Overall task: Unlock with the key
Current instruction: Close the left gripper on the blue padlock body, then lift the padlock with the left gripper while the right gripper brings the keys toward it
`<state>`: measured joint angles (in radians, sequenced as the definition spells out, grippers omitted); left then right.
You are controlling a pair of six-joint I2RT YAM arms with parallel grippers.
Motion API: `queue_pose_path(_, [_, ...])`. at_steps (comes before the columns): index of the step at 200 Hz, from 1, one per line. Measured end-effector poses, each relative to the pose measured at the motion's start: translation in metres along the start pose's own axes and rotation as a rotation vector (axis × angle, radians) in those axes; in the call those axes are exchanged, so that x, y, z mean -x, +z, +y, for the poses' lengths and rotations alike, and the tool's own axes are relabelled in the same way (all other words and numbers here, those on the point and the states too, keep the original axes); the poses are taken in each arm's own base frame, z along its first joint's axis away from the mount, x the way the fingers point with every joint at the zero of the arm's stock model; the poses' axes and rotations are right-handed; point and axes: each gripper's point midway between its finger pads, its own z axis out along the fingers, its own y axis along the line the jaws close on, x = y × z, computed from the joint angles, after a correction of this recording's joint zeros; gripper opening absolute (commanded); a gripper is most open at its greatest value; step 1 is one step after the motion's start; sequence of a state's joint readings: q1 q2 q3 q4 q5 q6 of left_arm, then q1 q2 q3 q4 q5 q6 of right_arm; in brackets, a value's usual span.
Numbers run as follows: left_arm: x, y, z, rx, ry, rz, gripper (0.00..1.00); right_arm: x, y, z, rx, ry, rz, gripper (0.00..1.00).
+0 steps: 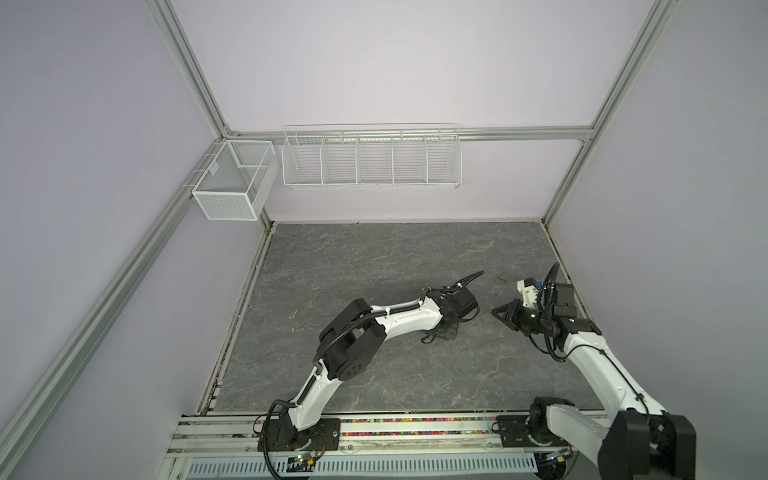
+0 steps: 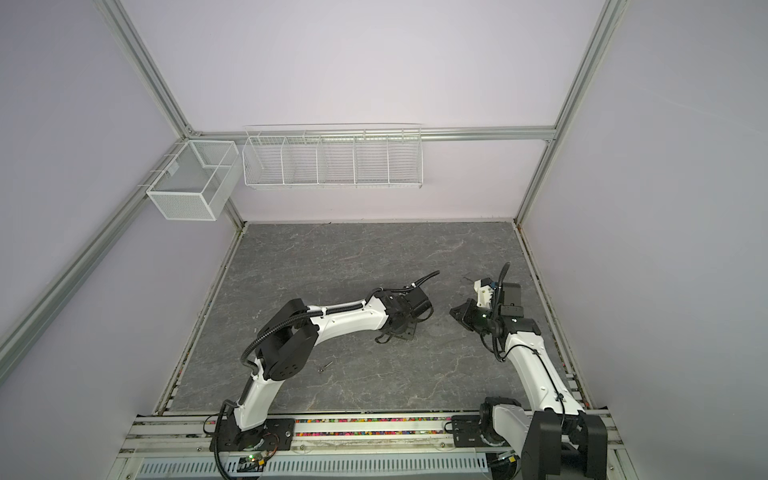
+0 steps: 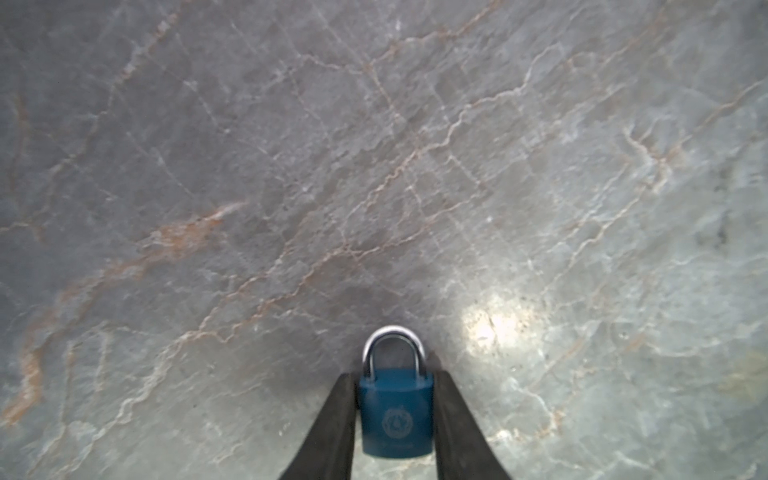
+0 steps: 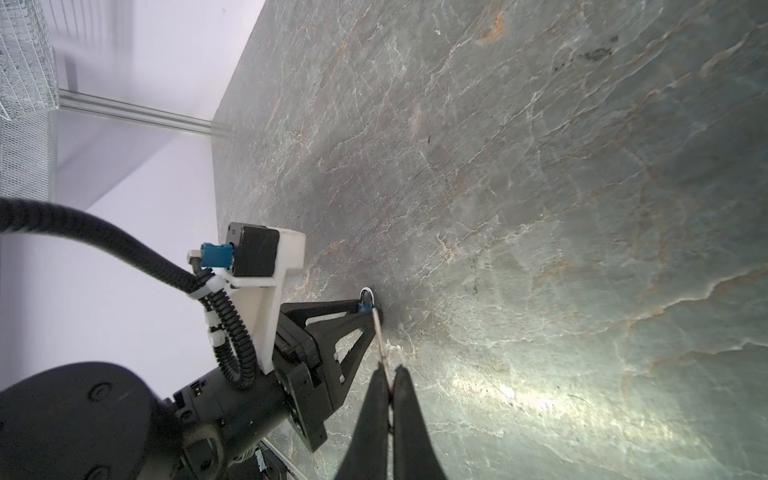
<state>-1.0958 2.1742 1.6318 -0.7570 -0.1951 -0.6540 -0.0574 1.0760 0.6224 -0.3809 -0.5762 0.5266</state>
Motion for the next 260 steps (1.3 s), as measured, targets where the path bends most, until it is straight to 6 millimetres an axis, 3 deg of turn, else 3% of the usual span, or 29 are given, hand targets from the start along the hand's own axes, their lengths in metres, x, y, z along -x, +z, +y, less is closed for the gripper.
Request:
queue_pose_path(126, [-0.004,-0.005,0.002,-0.017,-0.021,0.0,0.0,0.0,-0.007,0.006,0.011,-0.03,-0.018,0.06])
queue_pose_path(156, [-0.01,-0.012,0.01,-0.034,-0.034,0.005,0.0,-0.002,-0.007,0.008,0.014,-0.041,-0.015,0.06])
queue_pose_path(177, [-0.01,-0.026,0.019,-0.065,-0.068,-0.009,0.0,-0.007,-0.004,0.011,0.019,-0.053,0.005,0.06])
queue_pose_path(208, [0.006,-0.045,0.024,-0.14,-0.137,-0.075,0.0,-0.014,0.001,0.016,0.013,-0.07,0.025,0.06])
queue_pose_path(226, [0.0,-0.063,0.054,-0.14,-0.207,-0.087,0.0,-0.031,0.012,0.032,0.039,-0.106,0.081,0.06])
queue_pose_path(260, [0.028,-0.107,0.088,-0.171,-0.338,-0.21,0.0,-0.051,0.028,0.059,0.071,-0.162,0.114,0.06])
